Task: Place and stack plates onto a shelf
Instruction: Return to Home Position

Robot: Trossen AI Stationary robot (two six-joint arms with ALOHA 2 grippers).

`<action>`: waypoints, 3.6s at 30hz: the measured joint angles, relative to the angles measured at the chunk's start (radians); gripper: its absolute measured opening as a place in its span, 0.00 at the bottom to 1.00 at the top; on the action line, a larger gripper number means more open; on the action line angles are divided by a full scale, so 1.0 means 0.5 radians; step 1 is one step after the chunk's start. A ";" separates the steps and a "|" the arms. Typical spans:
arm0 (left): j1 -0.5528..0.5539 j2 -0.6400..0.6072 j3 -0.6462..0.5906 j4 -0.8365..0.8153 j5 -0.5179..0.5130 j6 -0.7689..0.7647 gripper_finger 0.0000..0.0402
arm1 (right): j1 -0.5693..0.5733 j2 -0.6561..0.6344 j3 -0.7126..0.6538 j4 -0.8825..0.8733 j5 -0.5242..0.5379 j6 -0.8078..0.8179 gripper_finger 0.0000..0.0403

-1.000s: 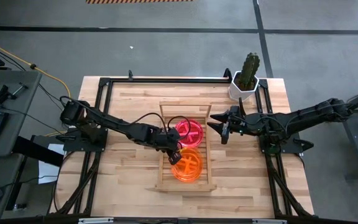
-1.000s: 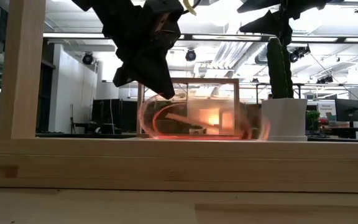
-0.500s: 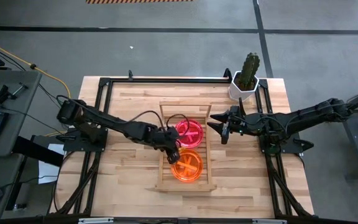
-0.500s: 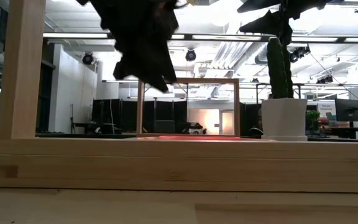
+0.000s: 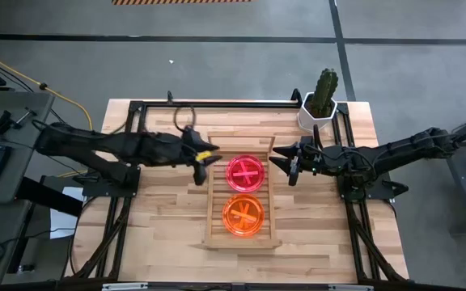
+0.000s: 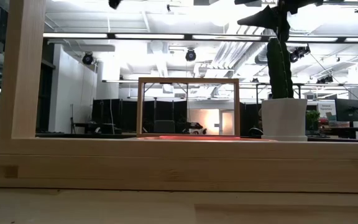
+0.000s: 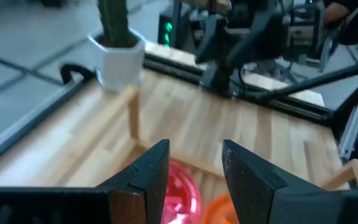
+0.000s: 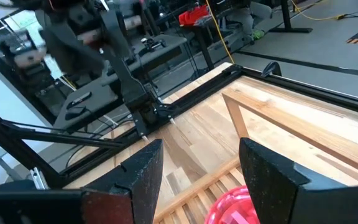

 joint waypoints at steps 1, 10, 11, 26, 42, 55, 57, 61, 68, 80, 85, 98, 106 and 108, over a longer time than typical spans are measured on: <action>0.000 -0.035 -0.001 -0.010 -0.025 0.034 0.34 | 0.000 0.000 0.000 0.000 0.000 0.000 0.48; -0.004 -0.400 -0.544 0.689 0.015 0.124 0.31 | 0.000 0.001 0.000 -0.005 -0.001 -0.005 0.48; -0.004 -0.461 -0.618 0.751 0.019 0.117 0.31 | 0.000 0.001 0.000 -0.006 -0.001 -0.005 0.48; 0.095 -1.310 -1.518 1.068 -0.049 -0.116 0.01 | 0.001 0.000 0.000 -0.020 -0.002 -0.005 0.48; 0.095 -1.847 -2.171 1.489 -0.079 -0.181 0.00 | 0.000 0.000 -0.001 -0.018 -0.002 -0.005 0.48; 0.095 -2.279 -2.259 1.205 -0.103 -0.186 0.00 | 0.000 -0.182 0.000 -0.243 -0.002 0.000 0.48; 0.095 -2.285 -2.259 1.202 -0.101 -0.180 0.00 | 0.000 -0.242 0.000 -0.327 -0.002 0.001 0.48; 0.095 -2.283 -2.259 1.199 -0.100 -0.190 0.00 | 0.001 -0.396 0.000 -0.545 -0.014 0.009 0.48; 0.095 -2.283 -2.259 1.160 -0.099 -0.191 0.00 | 0.001 -0.611 -0.005 -0.948 -0.035 -0.010 0.46; 0.095 -2.283 -2.258 1.160 -0.096 -0.193 0.00 | 0.002 -1.168 -0.556 -0.725 -0.522 0.107 0.03; 0.095 -2.303 -2.258 1.156 -0.095 -0.193 0.00 | 0.002 -1.375 -0.758 -0.472 -0.546 0.046 0.03; 0.094 -2.445 -2.254 1.069 -0.095 -0.193 0.00 | 0.002 -1.642 -1.242 0.045 -0.672 0.093 0.00; 0.094 -2.446 -2.254 0.788 -0.096 -0.192 0.00 | 0.002 -1.668 -1.272 0.014 -0.685 -0.067 0.00; 0.094 -2.445 -2.257 0.784 -0.094 -0.193 0.00 | 0.002 -1.668 -1.272 0.013 -0.685 -0.112 0.00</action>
